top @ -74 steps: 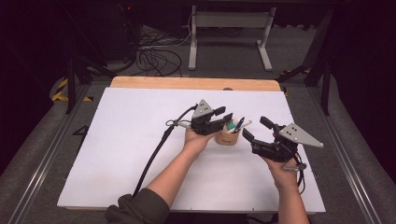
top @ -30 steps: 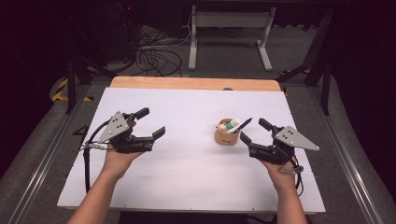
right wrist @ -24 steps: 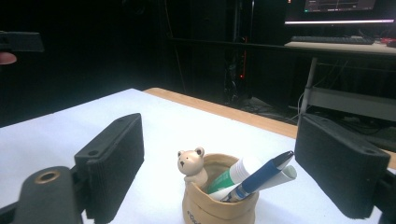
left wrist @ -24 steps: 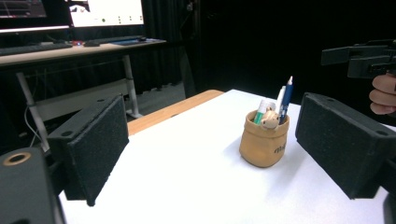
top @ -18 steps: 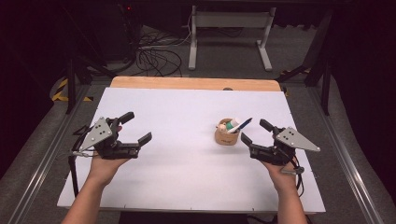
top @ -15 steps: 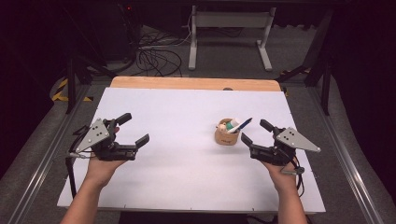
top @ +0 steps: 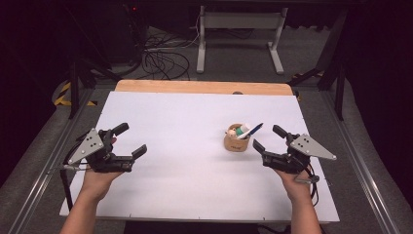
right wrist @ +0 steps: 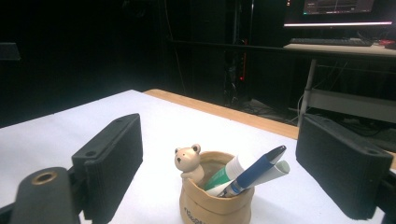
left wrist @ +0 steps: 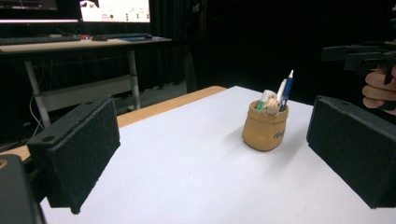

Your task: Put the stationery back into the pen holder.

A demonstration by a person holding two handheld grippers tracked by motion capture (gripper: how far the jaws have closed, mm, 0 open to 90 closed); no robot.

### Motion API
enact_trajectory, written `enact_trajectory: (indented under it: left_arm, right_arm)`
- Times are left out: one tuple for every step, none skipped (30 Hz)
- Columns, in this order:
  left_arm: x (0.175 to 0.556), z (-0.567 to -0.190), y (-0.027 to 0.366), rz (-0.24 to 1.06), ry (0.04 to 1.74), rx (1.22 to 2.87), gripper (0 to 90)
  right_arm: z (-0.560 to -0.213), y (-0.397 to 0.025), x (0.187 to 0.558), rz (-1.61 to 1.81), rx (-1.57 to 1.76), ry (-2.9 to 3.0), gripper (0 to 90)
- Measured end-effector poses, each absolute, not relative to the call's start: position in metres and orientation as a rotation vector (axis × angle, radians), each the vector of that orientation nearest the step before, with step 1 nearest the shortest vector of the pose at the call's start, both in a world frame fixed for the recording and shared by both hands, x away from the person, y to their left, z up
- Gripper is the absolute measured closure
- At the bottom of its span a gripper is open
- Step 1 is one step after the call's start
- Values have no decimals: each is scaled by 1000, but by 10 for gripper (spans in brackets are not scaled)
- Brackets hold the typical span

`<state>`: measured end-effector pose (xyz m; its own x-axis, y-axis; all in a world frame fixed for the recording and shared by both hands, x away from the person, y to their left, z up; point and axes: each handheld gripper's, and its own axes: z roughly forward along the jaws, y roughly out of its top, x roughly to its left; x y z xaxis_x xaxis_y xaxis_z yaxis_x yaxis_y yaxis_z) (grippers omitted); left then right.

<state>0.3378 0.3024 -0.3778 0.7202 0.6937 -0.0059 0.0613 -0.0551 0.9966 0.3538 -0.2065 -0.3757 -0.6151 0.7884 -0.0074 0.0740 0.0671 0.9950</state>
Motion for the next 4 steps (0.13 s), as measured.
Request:
enact_trajectory:
  left_arm:
    - [338, -378, 303, 574, 634, 1565, 33]
    - [338, -378, 303, 574, 631, 1567, 33]
    - [338, -378, 303, 574, 632, 1570, 33]
    - [338, -378, 303, 575, 632, 1574, 33]
  right_arm:
    - [-376, -206, 354, 1602, 861, 1774, 158]
    - [-376, -206, 354, 1599, 862, 1776, 157]
    - [-376, -206, 354, 1599, 861, 1775, 157]
    - [-376, -206, 354, 1599, 861, 1775, 157]
